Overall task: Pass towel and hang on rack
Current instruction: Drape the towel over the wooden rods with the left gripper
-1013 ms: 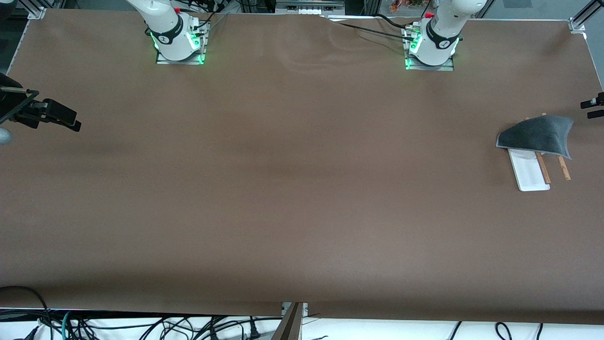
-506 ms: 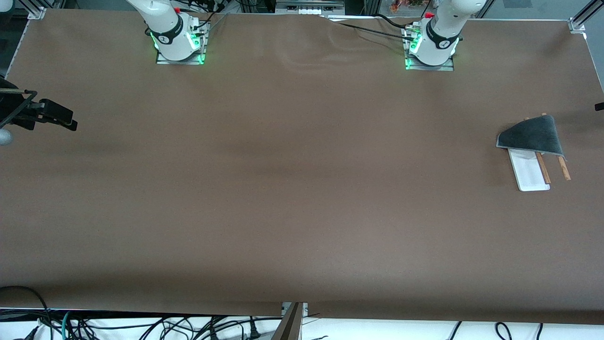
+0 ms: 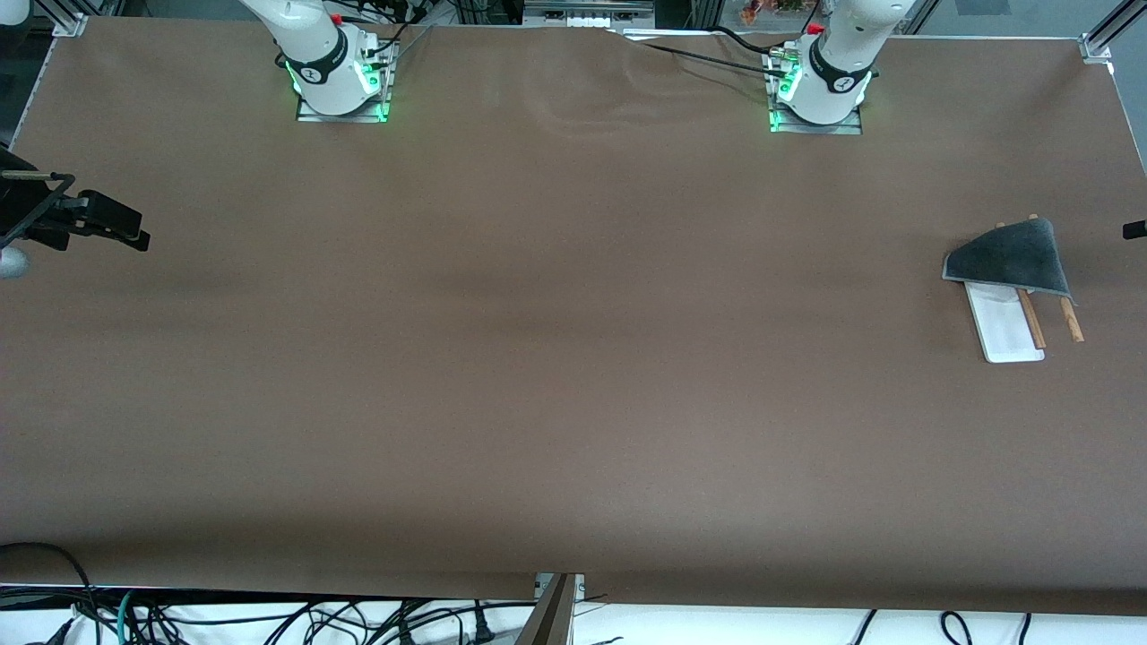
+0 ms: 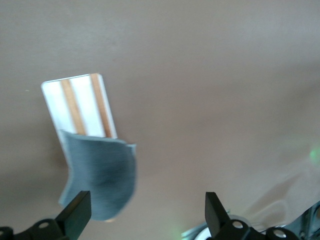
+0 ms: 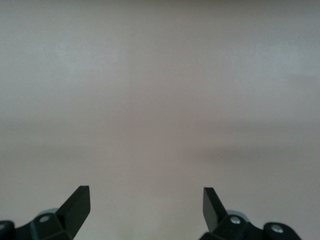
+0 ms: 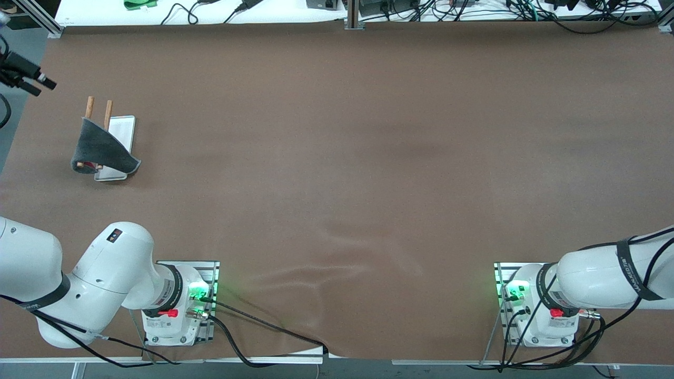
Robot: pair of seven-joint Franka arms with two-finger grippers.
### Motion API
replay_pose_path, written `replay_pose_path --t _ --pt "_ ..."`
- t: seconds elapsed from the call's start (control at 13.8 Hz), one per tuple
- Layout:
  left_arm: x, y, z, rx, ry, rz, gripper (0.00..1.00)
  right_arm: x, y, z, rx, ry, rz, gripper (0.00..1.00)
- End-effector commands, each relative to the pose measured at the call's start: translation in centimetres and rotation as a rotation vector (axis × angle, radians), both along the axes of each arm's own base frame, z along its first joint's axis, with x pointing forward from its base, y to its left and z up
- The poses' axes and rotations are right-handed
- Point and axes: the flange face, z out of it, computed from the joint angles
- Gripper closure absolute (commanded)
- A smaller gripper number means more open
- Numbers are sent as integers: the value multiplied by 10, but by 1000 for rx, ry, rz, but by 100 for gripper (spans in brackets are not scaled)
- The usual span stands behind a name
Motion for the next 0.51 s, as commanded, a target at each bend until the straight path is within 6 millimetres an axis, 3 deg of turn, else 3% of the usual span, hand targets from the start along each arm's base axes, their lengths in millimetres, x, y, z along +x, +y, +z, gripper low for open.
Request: replay_pose_path --t 0.0,0.43 --pt "14 -48 33 65 55 78 0 -1 3 3 -4 -11 21 0" --pt "46 -151 64 150 121 169 0 0 7 4 2 -19 26 0"
